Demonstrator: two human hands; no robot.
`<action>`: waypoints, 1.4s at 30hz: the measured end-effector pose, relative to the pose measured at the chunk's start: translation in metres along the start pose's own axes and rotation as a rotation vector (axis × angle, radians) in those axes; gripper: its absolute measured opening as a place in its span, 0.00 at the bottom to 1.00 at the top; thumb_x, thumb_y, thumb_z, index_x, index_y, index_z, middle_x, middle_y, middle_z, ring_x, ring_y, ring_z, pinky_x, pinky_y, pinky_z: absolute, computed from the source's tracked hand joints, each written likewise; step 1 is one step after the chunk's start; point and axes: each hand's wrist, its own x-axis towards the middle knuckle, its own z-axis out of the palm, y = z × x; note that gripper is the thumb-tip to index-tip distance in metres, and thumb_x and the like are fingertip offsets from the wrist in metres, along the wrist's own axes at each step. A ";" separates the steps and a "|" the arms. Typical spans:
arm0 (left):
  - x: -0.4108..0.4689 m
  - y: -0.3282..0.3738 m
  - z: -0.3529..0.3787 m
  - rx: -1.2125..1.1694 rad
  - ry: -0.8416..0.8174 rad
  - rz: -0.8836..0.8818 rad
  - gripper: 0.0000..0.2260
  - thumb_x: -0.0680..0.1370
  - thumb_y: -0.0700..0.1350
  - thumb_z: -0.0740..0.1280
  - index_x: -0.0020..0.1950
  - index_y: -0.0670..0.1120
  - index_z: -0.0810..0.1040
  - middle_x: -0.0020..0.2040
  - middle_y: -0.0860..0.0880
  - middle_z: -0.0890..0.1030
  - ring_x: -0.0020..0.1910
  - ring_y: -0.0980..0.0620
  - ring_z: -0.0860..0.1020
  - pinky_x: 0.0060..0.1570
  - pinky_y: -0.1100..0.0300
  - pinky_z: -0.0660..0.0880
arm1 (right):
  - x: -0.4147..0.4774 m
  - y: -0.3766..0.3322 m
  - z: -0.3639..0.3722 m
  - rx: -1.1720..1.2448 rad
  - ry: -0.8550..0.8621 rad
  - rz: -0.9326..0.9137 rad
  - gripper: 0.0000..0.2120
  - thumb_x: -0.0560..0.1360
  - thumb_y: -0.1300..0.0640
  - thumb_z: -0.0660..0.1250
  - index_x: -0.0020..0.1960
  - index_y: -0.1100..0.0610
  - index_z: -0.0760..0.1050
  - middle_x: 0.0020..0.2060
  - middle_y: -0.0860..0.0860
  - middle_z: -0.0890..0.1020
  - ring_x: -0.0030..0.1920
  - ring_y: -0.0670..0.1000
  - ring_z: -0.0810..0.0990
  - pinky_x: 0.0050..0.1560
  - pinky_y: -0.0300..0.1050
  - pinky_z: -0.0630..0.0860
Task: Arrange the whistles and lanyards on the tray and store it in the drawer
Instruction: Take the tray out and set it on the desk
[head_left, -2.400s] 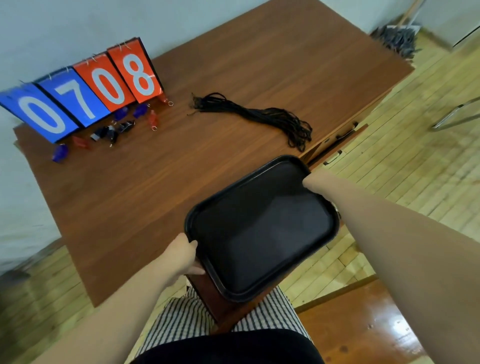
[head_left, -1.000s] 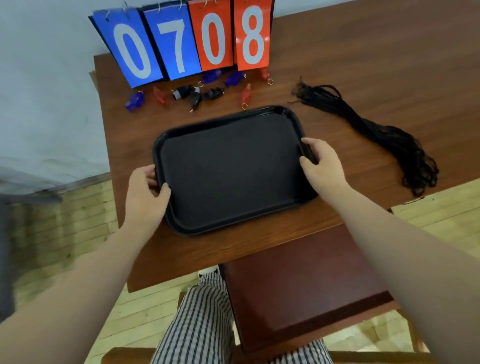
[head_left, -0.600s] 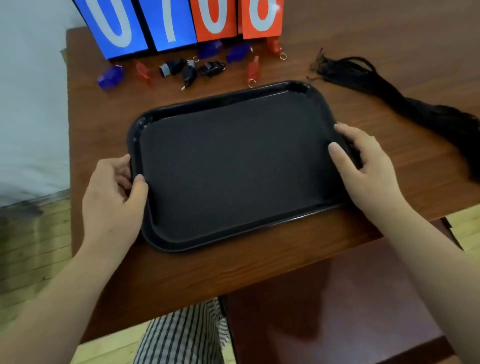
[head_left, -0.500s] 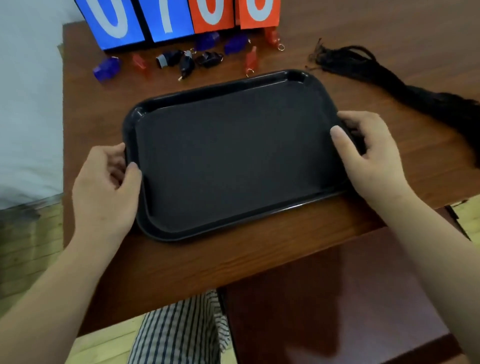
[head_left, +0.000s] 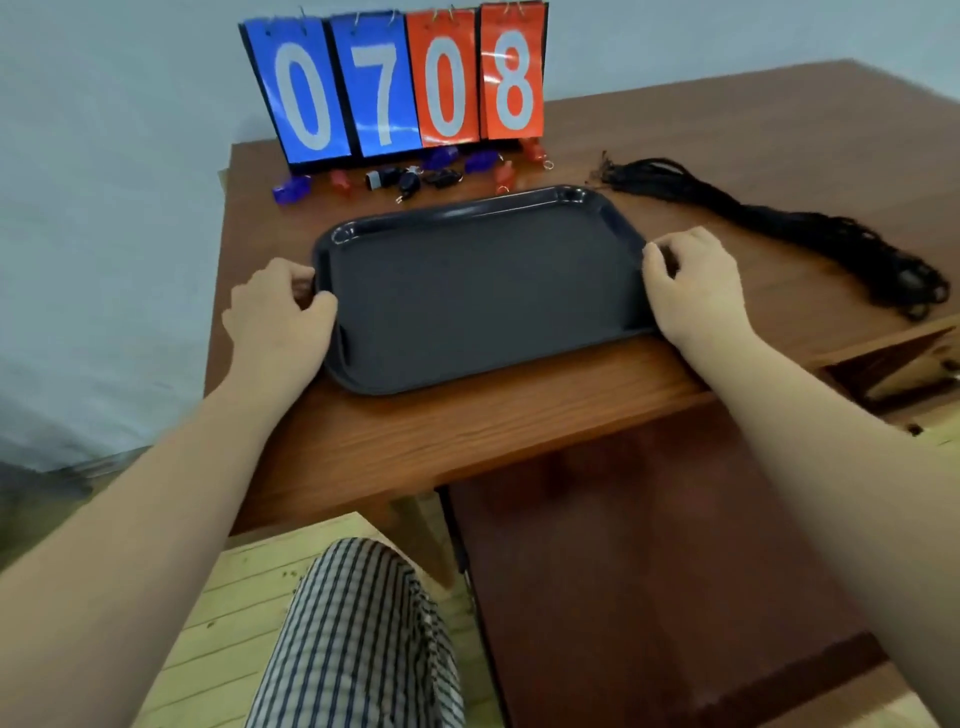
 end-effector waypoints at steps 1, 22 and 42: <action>0.001 0.000 0.000 0.006 0.002 0.002 0.15 0.74 0.51 0.62 0.60 0.50 0.77 0.58 0.48 0.81 0.61 0.42 0.76 0.65 0.42 0.69 | -0.002 -0.001 0.002 -0.015 0.009 0.021 0.15 0.81 0.55 0.57 0.58 0.60 0.79 0.54 0.55 0.78 0.56 0.55 0.75 0.56 0.42 0.68; 0.015 -0.004 0.007 -0.057 -0.021 -0.019 0.23 0.77 0.50 0.63 0.73 0.52 0.68 0.62 0.53 0.79 0.67 0.48 0.71 0.70 0.45 0.58 | -0.018 -0.016 0.003 0.154 0.100 0.206 0.13 0.79 0.56 0.59 0.60 0.55 0.76 0.54 0.50 0.74 0.55 0.52 0.76 0.58 0.51 0.76; 0.020 -0.015 0.006 -0.279 -0.076 -0.112 0.25 0.74 0.53 0.65 0.71 0.58 0.66 0.67 0.56 0.77 0.69 0.48 0.71 0.71 0.42 0.63 | -0.018 -0.020 0.006 0.099 0.048 0.155 0.13 0.81 0.50 0.60 0.61 0.54 0.75 0.56 0.51 0.73 0.55 0.51 0.74 0.56 0.47 0.75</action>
